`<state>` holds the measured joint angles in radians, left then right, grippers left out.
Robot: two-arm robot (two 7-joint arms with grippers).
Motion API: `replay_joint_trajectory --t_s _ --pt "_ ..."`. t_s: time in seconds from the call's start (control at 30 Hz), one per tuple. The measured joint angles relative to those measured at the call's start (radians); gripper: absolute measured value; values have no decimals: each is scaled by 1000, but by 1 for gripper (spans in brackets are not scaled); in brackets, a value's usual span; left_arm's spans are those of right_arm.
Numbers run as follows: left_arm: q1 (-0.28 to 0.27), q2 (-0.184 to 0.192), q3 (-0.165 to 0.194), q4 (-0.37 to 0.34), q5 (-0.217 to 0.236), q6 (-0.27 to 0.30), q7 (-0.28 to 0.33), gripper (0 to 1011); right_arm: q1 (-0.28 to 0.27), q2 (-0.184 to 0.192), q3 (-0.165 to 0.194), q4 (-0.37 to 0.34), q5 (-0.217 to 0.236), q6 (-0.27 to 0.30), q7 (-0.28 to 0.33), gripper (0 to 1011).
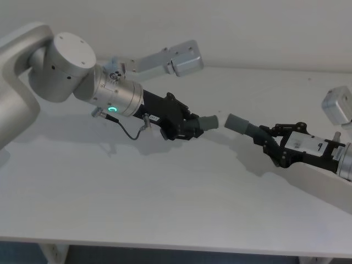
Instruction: Use both hands to pick up one end of the pipe from the table, align the ends, and insert them.
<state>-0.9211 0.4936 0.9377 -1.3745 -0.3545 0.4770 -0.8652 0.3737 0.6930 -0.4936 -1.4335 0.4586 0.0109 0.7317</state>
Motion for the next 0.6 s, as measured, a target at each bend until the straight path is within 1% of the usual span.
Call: replay_joint_trajectory --t_s 0.6 --pt "-1 0 1 1 0 -1 -1 354 1 1 -1 2 -2 -4 3 243"
